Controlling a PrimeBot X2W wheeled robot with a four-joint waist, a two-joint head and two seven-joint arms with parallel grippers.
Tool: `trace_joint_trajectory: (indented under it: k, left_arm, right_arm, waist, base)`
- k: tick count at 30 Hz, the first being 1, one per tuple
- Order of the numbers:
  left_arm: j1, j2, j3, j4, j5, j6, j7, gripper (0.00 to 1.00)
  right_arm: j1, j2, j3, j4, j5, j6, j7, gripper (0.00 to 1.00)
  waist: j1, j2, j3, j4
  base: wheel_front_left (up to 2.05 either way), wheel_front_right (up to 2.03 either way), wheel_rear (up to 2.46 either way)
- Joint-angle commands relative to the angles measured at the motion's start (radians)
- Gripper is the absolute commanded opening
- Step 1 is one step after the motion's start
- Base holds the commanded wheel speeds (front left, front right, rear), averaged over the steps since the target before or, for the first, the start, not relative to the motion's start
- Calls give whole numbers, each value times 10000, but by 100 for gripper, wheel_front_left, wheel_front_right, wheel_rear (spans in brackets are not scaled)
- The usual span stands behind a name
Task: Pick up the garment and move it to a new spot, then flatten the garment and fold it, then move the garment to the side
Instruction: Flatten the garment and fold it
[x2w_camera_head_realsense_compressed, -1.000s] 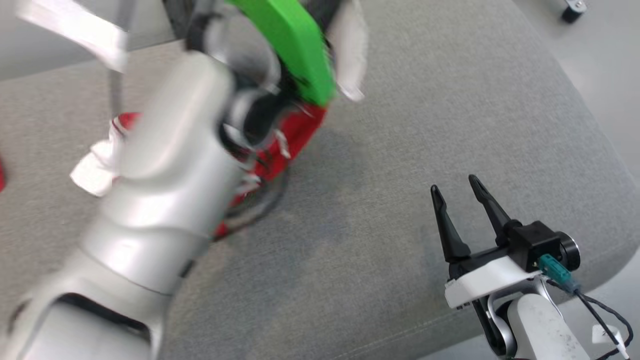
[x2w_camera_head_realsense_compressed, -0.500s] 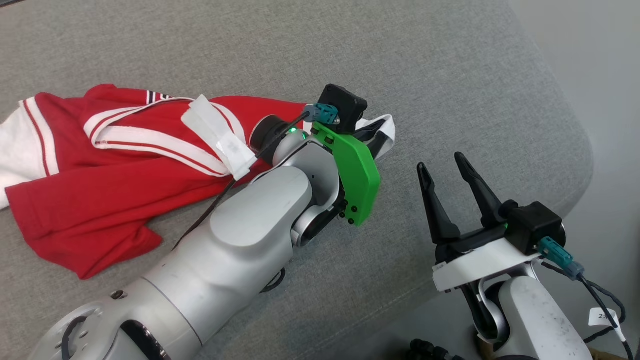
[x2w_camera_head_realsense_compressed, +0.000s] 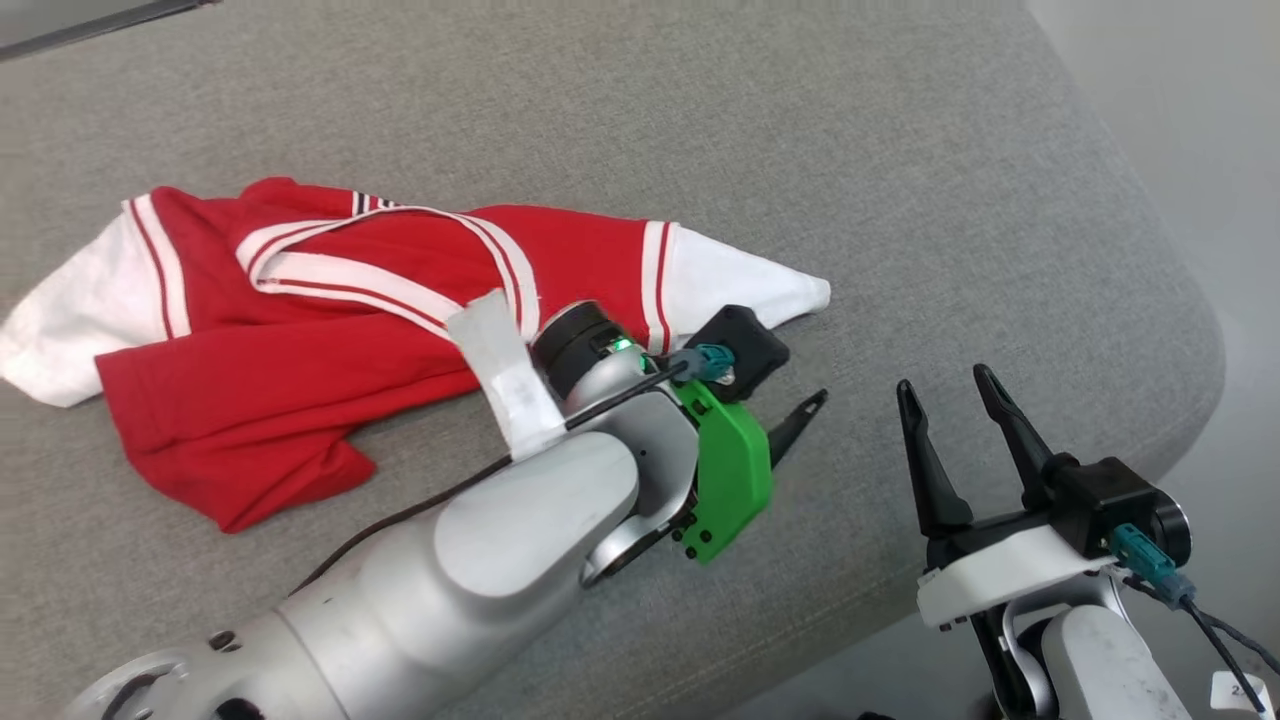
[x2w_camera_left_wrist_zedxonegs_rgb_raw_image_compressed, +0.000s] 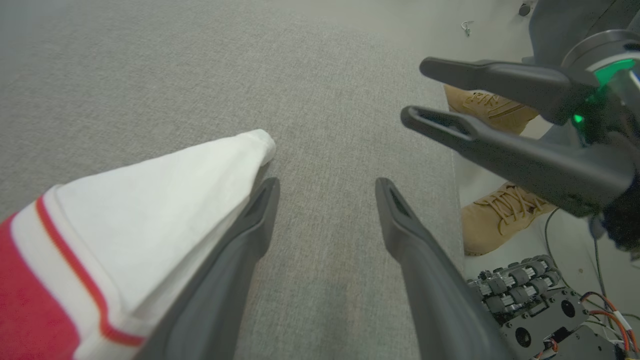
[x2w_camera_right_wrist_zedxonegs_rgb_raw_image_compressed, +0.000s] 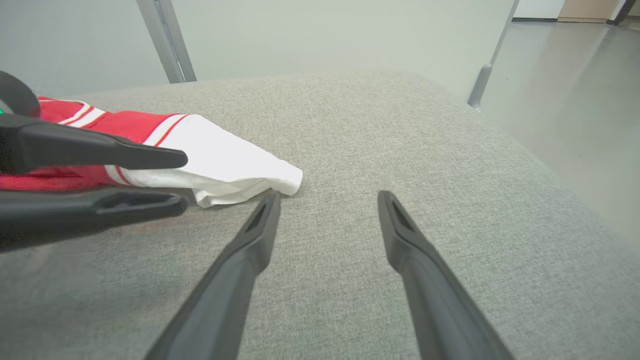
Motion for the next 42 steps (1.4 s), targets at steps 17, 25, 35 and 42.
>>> trace_joint_trajectory:
  k: [17,25,35,42]
  left_arm:
    - [3652,4907,3471,-2819,-1896,4150,-1690,100]
    - [4304,4978,4473,-2562,-3132,3885,-2093,100]
    - [3577,4236,4514,-1412,-3658,2943,-1769,100]
    - [3293,3886,4597,-575,-3924,2306,-1688,100]
  right_arm:
    - [849,-36,-480,23,-715,-14,-31,100]
    - [838,-36,-414,67,-968,-14,-31,100]
    - [705,-36,-355,67,-1120,-14,-31,100]
    - [767,-36,-311,121,-1069,-14,-31,100]
  waist:
    - [0,0,-1654,2179]
    - [0,0,-1669,2509]
    - [0,0,-1529,2464]
    - [0,0,-1468,2332]
  base:
    - [0,0,0]
    - [0,0,0]
    - [0,0,0]
    - [0,0,0]
